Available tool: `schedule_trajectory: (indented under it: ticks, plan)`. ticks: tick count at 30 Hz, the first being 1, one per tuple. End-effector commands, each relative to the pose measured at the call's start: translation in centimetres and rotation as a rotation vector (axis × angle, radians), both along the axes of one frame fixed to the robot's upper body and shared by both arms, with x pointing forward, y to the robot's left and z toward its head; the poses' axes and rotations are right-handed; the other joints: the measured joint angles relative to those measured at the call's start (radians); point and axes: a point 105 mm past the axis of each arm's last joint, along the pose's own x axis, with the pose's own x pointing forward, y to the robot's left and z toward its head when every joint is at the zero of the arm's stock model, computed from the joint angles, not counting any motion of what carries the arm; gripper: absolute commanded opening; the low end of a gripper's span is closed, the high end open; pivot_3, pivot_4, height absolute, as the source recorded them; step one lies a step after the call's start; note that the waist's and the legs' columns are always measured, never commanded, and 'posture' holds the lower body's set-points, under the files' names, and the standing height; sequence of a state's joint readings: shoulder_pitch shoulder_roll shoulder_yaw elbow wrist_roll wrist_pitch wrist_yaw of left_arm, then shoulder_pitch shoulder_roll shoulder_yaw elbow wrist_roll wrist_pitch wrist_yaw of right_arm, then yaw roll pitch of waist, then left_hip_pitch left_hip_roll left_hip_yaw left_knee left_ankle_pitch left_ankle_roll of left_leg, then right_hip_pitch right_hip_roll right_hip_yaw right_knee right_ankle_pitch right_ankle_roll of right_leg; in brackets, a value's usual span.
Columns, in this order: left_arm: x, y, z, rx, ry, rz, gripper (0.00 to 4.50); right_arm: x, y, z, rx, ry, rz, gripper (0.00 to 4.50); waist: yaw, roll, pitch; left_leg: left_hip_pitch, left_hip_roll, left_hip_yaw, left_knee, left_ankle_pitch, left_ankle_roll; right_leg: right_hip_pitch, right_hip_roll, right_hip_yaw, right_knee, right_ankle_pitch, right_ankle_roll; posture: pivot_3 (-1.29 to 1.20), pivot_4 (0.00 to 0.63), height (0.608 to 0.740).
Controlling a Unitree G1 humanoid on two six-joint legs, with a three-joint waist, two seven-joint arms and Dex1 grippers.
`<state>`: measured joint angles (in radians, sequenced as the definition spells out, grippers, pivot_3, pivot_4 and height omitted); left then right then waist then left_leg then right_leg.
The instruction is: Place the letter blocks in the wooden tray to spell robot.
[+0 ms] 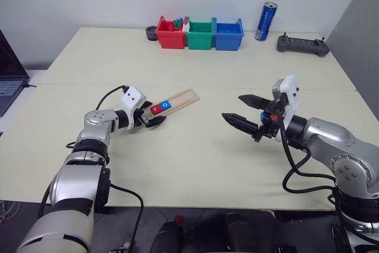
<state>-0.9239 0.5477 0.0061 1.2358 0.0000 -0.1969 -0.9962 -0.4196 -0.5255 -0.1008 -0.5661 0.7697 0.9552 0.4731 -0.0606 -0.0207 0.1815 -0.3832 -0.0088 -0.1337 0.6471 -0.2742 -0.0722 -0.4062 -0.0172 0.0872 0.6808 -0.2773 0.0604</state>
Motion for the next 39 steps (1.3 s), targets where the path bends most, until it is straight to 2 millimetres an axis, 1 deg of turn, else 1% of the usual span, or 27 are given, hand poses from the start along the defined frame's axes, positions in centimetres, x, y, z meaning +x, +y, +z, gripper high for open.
schedule_trajectory:
  ticks: [1,2,5,6,7,13,17,20,25,27,29,30,33,35,39]
  plan:
    - [-0.6,0.1,-1.3,0.046,0.068,-0.025,4.5,-0.3,0.1,1.4,0.013,-0.059,0.01,4.47,0.0,0.0,0.0,0.0,0.0,0.0,0.0,0.0,0.0,0.0,0.0,0.0,0.0,0.0,0.0,0.0,0.15,0.74]
    - [-0.6,0.0,-1.3,0.046,0.068,-0.031,4.5,-0.3,0.0,1.3,0.008,-0.062,0.011,4.47,0.0,0.0,0.0,0.0,0.0,0.0,0.0,0.0,0.0,0.0,0.0,0.0,0.0,0.0,0.0,0.0,0.15,0.74]
    - [-0.6,-0.1,-0.9,0.044,0.061,-0.044,3.93,-0.3,-0.2,1.2,-0.003,-0.068,0.01,4.5,0.0,0.0,0.0,0.0,0.0,0.0,0.0,0.0,0.0,0.0,0.0,0.0,0.0,0.0,0.0,0.0,0.15,0.74]
    - [-0.5,-0.1,-0.8,0.043,0.059,-0.045,3.62,-0.3,-0.2,1.2,-0.008,-0.07,0.012,4.5,0.0,0.0,0.0,0.0,0.0,0.0,0.0,0.0,0.0,0.0,0.0,0.0,0.0,0.0,0.0,0.0,0.15,0.74]
    - [-0.5,-0.1,-0.7,0.042,0.059,-0.045,3.43,-0.3,-0.3,1.1,-0.009,-0.072,0.012,4.5,0.0,0.0,0.0,0.0,0.0,0.0,0.0,0.0,0.0,0.0,0.0,0.0,0.0,0.0,0.0,0.0,0.15,0.74]
    - [-0.6,0.3,-0.8,0.054,0.058,-0.04,3.41,-0.3,-0.2,1.0,-0.012,-0.078,0.018,4.5,0.0,0.0,0.0,0.0,0.0,0.0,0.0,0.0,0.0,0.0,0.0,0.0,0.0,0.0,0.0,0.0,0.15,0.74]
    - [-0.7,-0.3,-0.5,0.061,0.037,-0.082,3.41,-0.2,-0.5,0.8,-0.022,-0.085,0.013,4.5,0.0,0.0,0.0,0.0,0.0,0.0,0.0,0.0,0.0,0.0,0.0,0.0,0.0,0.0,0.0,0.0,0.15,0.74]
    - [-0.8,-2.1,0.4,0.035,0.005,-0.184,3.41,-0.1,-1.0,0.7,-0.044,-0.09,0.009,4.5,0.001,0.0,0.0,0.0,0.0,0.0,0.0,0.0,0.0,0.0,0.0,0.0,0.0,0.0,0.0,0.0,0.15,0.74]
    - [-2.2,-6.0,1.2,0.018,-0.029,-0.436,3.41,-0.8,-3.0,0.0,-0.145,-0.115,0.047,4.5,0.01,-0.001,0.0,-0.002,-0.001,0.0,0.0,0.0,0.0,0.0,-0.001,-0.001,-0.001,0.0,0.0,0.0,0.15,0.74]
    - [-3.2,-7.7,1.3,0.015,-0.031,-0.548,3.41,-1.3,-3.8,-0.7,-0.202,-0.119,0.08,4.5,0.009,-0.001,0.0,-0.003,-0.001,0.0,0.001,0.0,0.0,0.0,-0.001,-0.001,-0.002,0.0,0.0,0.0,0.15,0.74]
    - [-3.8,-9.0,1.1,0.017,-0.026,-0.617,3.41,-1.6,-4.4,-1.3,-0.232,-0.112,0.116,4.5,0.006,-0.001,0.001,-0.002,-0.001,0.0,0.001,0.0,0.0,0.0,-0.001,0.0,-0.002,0.0,0.0,0.0,0.15,0.74]
    - [-4.2,-9.9,0.9,0.02,-0.029,-0.657,3.41,-1.9,-4.6,-1.5,-0.247,-0.117,0.141,4.5,0.006,-0.001,0.001,-0.002,-0.001,0.0,0.001,0.0,0.0,0.0,-0.001,-0.001,-0.001,0.0,0.0,0.0,0.15,0.74]
    - [-4.9,-11.8,0.7,0.022,-0.031,-0.74,3.41,-2.4,-4.8,-1.6,-0.266,-0.137,0.185,4.5,0.001,-0.001,0.001,-0.001,-0.001,0.0,0.002,0.0,0.0,0.0,0.0,0.0,0.0,0.0,0.0,0.0,0.15,0.74]
    - [-5.4,-12.8,0.5,0.027,-0.025,-0.794,3.41,-2.9,-5.1,-1.6,-0.284,-0.152,0.207,4.5,-0.002,-0.001,0.001,-0.001,-0.001,0.001,0.002,0.0,0.0,0.001,0.0,0.001,0.0,0.0,0.0,0.0,0.15,0.74]
    - [-5.7,-13.8,0.0,0.053,-0.02,-0.832,3.41,-3.2,-5.1,-1.6,-0.295,-0.159,0.221,4.5,-0.002,-0.001,0.001,-0.001,0.0,0.001,0.002,0.0,0.0,0.001,0.0,0.001,0.0,0.0,0.0,0.0,0.15,0.74]
